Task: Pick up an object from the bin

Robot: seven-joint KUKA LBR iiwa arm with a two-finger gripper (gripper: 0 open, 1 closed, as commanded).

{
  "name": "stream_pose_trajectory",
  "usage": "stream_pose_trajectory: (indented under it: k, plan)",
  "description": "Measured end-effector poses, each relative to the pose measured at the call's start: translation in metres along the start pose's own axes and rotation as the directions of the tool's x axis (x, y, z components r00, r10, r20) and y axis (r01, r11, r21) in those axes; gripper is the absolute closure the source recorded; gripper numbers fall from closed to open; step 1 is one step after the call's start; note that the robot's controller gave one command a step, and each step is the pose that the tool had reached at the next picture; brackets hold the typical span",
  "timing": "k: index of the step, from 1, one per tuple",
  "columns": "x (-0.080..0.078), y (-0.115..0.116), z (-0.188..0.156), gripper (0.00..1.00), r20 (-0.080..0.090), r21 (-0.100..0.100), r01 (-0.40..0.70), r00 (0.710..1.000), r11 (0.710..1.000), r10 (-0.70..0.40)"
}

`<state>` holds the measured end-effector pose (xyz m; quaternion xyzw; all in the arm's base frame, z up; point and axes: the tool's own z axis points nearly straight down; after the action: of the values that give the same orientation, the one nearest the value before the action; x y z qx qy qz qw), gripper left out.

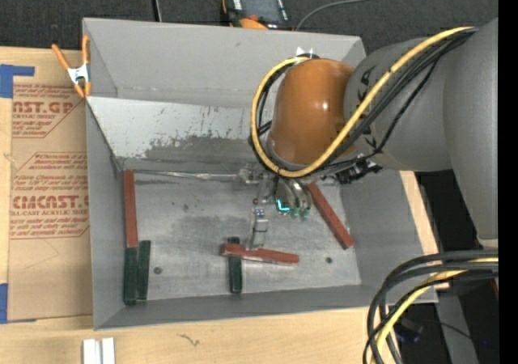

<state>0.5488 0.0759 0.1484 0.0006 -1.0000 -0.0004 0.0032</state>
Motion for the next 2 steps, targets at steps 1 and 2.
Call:
stream_pose_trajectory:
  k: [1, 2]
  plan:
    - [0.0358, -0.0170, 0.0829, 0.00, -0.002, 0.001, 0.087, 0.996, 0.996, -0.087]
    - [0.0327, -0.0163, 0.0790, 1.00, 0.007, 0.000, 0.086, 0.996, 0.996, -0.086]
